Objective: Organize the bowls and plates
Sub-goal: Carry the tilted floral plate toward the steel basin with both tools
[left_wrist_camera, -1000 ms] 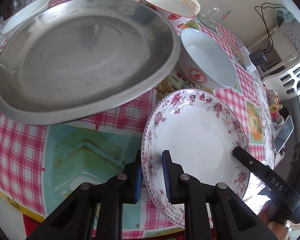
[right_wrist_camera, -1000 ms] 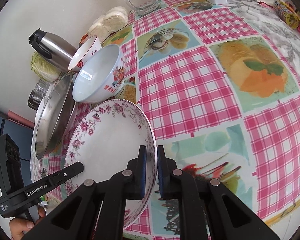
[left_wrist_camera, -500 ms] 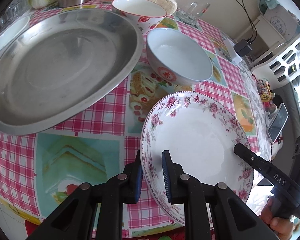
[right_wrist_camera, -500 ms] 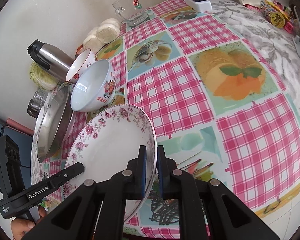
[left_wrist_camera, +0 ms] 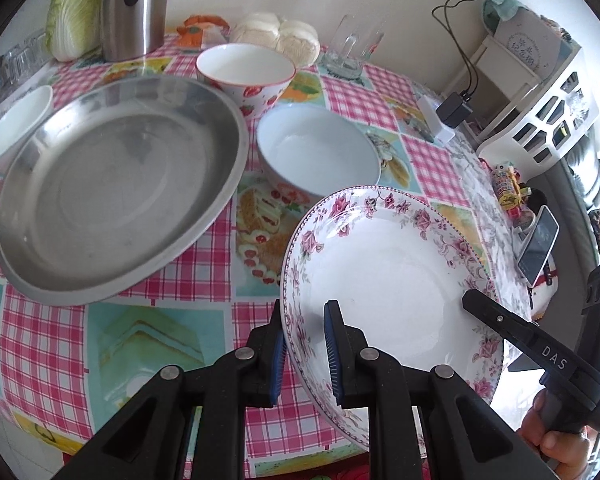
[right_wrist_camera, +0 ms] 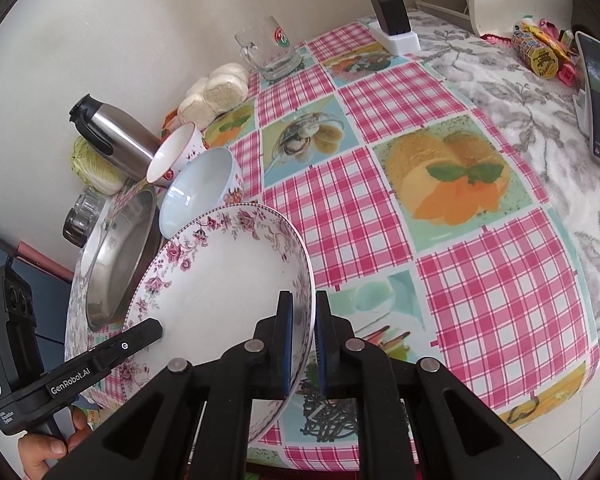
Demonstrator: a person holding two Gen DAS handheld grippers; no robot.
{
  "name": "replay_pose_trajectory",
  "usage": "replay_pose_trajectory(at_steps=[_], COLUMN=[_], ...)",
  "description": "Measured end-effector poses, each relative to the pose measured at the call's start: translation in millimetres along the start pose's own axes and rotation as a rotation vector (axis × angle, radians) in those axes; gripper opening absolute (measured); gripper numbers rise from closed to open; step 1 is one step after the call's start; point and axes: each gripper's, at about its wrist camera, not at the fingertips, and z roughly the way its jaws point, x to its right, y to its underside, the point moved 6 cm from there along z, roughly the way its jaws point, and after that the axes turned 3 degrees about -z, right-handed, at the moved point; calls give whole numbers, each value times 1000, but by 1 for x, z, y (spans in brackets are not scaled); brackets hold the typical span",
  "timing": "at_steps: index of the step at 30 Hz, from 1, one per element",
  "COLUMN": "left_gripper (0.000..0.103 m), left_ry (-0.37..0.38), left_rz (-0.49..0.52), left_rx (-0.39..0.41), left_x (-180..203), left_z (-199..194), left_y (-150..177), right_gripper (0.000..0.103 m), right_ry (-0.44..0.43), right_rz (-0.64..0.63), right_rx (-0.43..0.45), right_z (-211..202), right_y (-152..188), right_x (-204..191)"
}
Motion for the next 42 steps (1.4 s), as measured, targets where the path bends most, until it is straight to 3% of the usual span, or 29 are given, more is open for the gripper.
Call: replay_pose_trajectory(at_steps=[13,42], left_gripper=[20,20], left_ry=[24,94], left_rz=[3,-191], left_rx=[134,247], left_x=[-3,-75], left_z=[-28,-54], left_y=[-32,-108], right_gripper=[10,11], right_ry=[-27,-121], right_rz=[-36,-126], right_rx=[111,168], right_z=[-17,9], right_y=[-24,-89], right_x=[-29,-115])
